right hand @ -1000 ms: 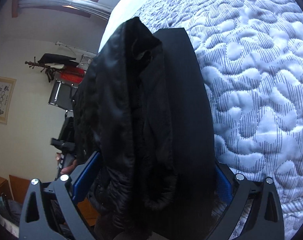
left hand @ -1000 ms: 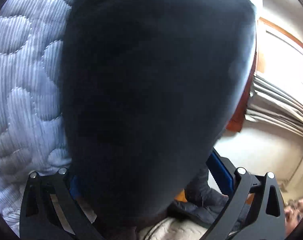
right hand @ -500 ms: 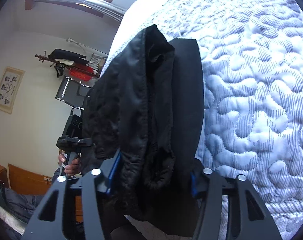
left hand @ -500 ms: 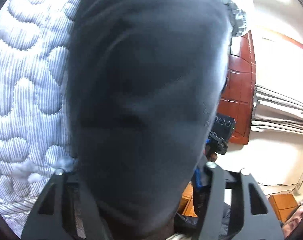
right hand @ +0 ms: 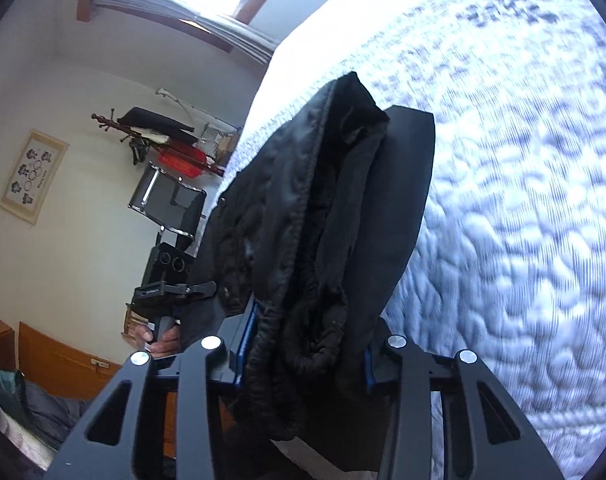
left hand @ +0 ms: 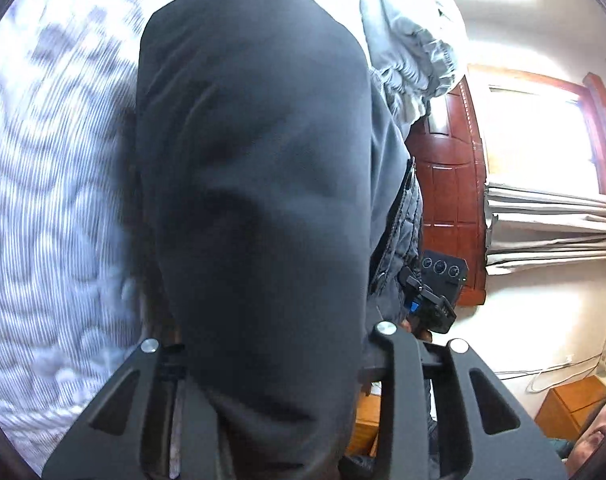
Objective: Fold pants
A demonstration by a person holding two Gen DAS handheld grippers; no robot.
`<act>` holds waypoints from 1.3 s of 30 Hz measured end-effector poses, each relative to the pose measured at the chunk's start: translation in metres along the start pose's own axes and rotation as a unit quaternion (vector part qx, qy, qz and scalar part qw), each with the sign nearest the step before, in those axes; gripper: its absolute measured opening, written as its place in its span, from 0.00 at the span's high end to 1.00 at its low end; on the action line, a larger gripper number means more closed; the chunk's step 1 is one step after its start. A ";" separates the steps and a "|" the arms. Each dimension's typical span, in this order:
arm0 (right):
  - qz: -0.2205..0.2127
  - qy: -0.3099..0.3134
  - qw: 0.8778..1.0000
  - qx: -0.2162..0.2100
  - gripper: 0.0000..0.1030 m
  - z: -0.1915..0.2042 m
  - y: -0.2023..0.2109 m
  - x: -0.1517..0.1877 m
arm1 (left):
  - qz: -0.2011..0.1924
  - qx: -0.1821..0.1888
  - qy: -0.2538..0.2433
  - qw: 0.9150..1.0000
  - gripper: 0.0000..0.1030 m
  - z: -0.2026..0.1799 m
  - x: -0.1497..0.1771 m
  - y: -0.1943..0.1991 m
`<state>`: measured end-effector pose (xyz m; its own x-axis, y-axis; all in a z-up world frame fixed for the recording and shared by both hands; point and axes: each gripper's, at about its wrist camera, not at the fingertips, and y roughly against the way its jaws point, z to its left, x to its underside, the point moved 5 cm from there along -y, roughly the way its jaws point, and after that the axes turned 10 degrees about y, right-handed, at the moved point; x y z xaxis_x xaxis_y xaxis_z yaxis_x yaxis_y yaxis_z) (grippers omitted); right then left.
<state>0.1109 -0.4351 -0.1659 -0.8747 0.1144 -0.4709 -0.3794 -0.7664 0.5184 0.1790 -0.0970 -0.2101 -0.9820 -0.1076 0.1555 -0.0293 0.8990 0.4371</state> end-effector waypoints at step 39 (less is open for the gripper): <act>-0.020 -0.074 0.994 0.084 0.19 -0.091 -0.020 -0.032 | -0.122 -0.121 -0.013 0.985 0.05 0.034 -0.112 0.049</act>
<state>0.1736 -0.4809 -0.2263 -0.8880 0.2440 -0.3898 -0.4488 -0.6447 0.6187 0.2813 -0.0264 -0.2359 -0.9560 -0.2934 -0.0021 -0.2225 0.7204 0.6569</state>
